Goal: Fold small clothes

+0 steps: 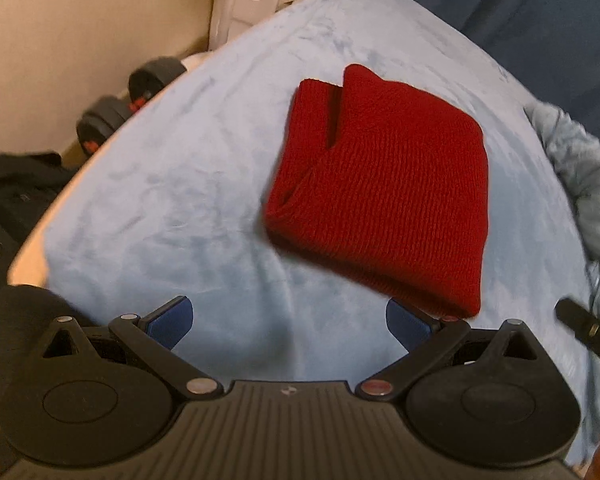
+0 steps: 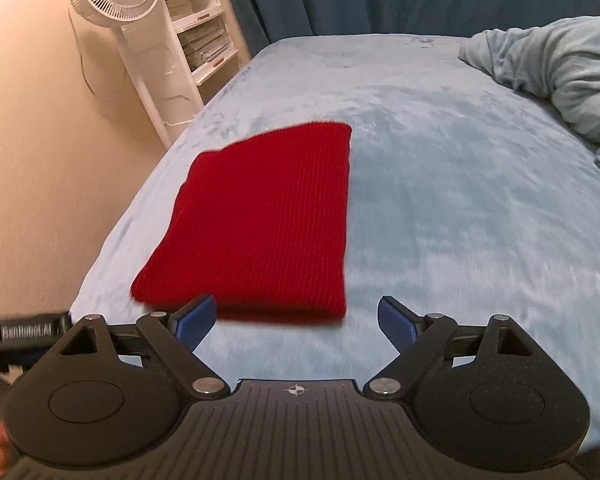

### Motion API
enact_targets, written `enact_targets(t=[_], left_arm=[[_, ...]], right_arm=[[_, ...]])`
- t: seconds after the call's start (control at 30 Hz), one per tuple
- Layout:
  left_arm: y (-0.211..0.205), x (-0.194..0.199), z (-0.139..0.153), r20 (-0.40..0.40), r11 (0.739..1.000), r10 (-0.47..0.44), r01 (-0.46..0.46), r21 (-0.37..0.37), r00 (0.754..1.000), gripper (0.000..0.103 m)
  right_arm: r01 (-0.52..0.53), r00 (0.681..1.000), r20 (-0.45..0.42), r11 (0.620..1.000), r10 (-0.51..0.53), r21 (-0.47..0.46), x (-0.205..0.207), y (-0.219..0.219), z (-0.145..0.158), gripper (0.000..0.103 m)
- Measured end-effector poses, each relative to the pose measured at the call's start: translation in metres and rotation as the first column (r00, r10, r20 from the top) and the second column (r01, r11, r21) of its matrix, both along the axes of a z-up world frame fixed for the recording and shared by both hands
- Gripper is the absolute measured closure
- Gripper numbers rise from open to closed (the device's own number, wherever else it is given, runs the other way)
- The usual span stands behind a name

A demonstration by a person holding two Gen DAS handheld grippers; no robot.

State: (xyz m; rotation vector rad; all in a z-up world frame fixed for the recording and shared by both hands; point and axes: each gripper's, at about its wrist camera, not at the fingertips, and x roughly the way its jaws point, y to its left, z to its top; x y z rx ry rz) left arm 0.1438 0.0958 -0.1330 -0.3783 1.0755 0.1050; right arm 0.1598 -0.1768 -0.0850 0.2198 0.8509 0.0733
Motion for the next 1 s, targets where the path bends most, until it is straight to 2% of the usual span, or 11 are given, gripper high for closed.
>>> enact_targets(t=[0.17,0.3,0.5,0.67,0.7,0.73,0.77,0.8,0.87,0.93,1.0], left_arm=[[0.000,0.033,-0.031,-0.006,0.993,0.073,-0.074,-0.093,0.997,0.000],[0.006,0.053,-0.057,-0.060,0.966,0.151,-0.160,-0.203,0.987,0.000],[0.014,0.073,-0.077,-0.104,0.936,0.228,-0.248,-0.252,0.968,0.000],[0.023,0.087,-0.090,-0.129,0.922,0.274,-0.298,-0.247,0.953,0.001],[0.025,0.087,-0.090,-0.118,0.919,0.293,-0.314,-0.239,0.949,0.008],[0.027,0.087,-0.088,-0.086,0.920,0.307,-0.319,-0.229,0.948,0.033],[0.029,0.087,-0.085,-0.052,0.926,0.287,-0.291,-0.242,0.957,0.044],[0.030,0.090,-0.082,-0.044,0.935,0.270,-0.273,-0.226,0.962,0.052],[0.034,0.100,-0.079,-0.044,0.951,0.223,-0.228,-0.207,0.974,0.061],[0.046,0.122,-0.076,-0.038,0.967,0.153,-0.157,-0.201,0.988,0.068],[0.054,0.173,-0.065,-0.006,0.989,0.004,-0.005,-0.147,1.000,0.072]], right_arm=[[-0.025,0.999,0.027,0.999,0.024,0.022,0.090,-0.029,-0.001,0.013],[-0.007,1.000,0.011,0.999,0.007,0.036,0.187,-0.051,-0.015,0.012],[0.082,0.971,-0.237,0.976,-0.032,0.200,0.324,-0.070,-0.072,0.012],[0.090,0.950,-0.310,0.983,-0.036,0.163,0.385,-0.050,-0.107,0.012],[0.071,0.944,-0.329,0.987,-0.020,0.143,0.393,-0.046,-0.113,0.012],[0.045,0.936,-0.353,0.991,0.003,0.129,0.401,-0.042,-0.120,0.013],[0.004,0.924,-0.379,0.991,0.047,0.132,0.406,-0.036,-0.128,0.022],[-0.027,0.918,-0.388,0.989,0.082,0.145,0.407,-0.033,-0.132,0.050],[-0.098,0.898,-0.421,0.990,0.133,0.102,0.408,-0.026,-0.138,0.069],[-0.143,0.899,-0.405,0.985,0.170,0.097,0.400,-0.031,-0.133,0.075],[-0.068,0.911,-0.396,0.989,0.115,0.131,0.384,-0.057,-0.127,0.078]])
